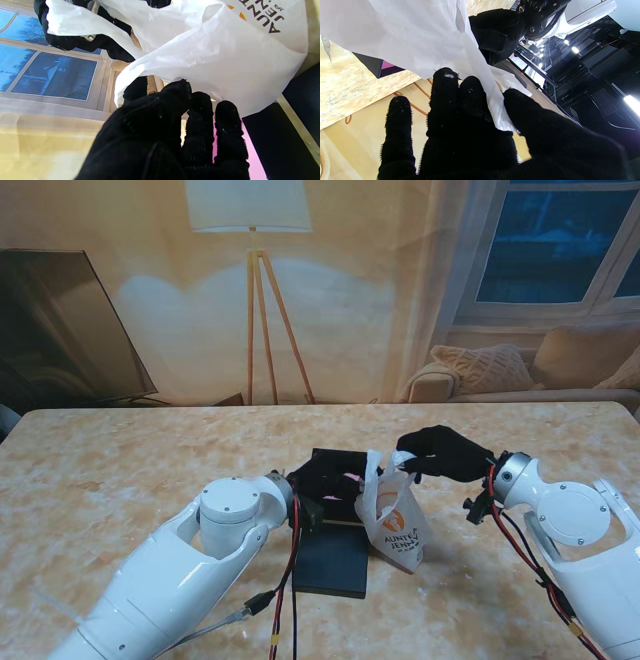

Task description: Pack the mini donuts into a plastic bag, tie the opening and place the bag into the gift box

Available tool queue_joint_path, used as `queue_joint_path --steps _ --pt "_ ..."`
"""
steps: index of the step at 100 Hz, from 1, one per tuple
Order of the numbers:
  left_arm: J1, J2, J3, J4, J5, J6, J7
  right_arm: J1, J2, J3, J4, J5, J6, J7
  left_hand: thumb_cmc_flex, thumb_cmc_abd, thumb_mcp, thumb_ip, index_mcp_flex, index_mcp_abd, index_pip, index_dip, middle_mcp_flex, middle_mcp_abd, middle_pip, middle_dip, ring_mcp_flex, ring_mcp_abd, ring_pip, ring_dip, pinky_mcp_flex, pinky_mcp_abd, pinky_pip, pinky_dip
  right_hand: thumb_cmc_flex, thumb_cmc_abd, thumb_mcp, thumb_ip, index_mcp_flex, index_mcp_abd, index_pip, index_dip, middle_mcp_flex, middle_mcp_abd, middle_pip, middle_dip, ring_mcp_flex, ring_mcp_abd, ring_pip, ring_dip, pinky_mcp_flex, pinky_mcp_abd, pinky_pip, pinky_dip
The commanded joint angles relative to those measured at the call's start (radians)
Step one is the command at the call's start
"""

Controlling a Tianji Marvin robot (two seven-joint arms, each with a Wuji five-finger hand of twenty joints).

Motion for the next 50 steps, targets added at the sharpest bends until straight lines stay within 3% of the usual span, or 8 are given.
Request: queue_joint_path --steps 1,39,50 --pt "-0.003 -0.005 0.003 -0.006 0.003 0.004 -0.021 -0.006 -0.006 -0.005 0.001 0.012 0.001 0.019 0.035 -0.01 -0.003 0.014 -0.015 -0.029 -0.029 -0.007 0.003 0.001 -0.001 -0.009 0.022 -0.005 -0.002 0.007 0.009 -0.001 0.025 -0.009 0.319 0.003 0.284 0.072 0.123 -0.417 0.216 0.046 0.012 -0.137 0.032 0.013 0.0 -0.055 0.022 0.023 0.002 -0.008 0.016 0.009" --pt "0.016 -0.002 -0.008 -0.027 0.01 0.003 -0.009 -0.01 -0.008 -0.005 -0.007 0.017 -0.009 0.011 0.044 0.023 0.005 0.023 0.017 -0.04 -0.001 0.007 -0.021 0.006 -0.016 -0.056 -0.009 0.005 -0.035 -0.003 -0.022 0.01 -0.004 -0.03 0.313 0.01 0.272 0.067 0.106 -0.424 0.201 0.042 0.004 -0.144 0.014 0.004 -0.002 -0.06 0.009 0.018 0.014 -0.01 0.025 0.013" --pt "0.039 -0.001 -0.022 -0.05 0.016 -0.001 0.012 -0.011 -0.01 -0.004 -0.007 0.005 0.004 0.001 0.044 0.029 0.032 0.019 0.056 -0.046 0.059 0.027 -0.047 0.004 -0.017 -0.182 -0.009 0.012 -0.157 -0.041 -0.035 0.026 -0.04 -0.058 0.312 0.004 0.277 0.069 0.105 -0.422 0.198 0.039 0.005 -0.138 0.016 0.005 -0.001 -0.056 0.015 0.021 0.008 0.001 0.032 0.018"
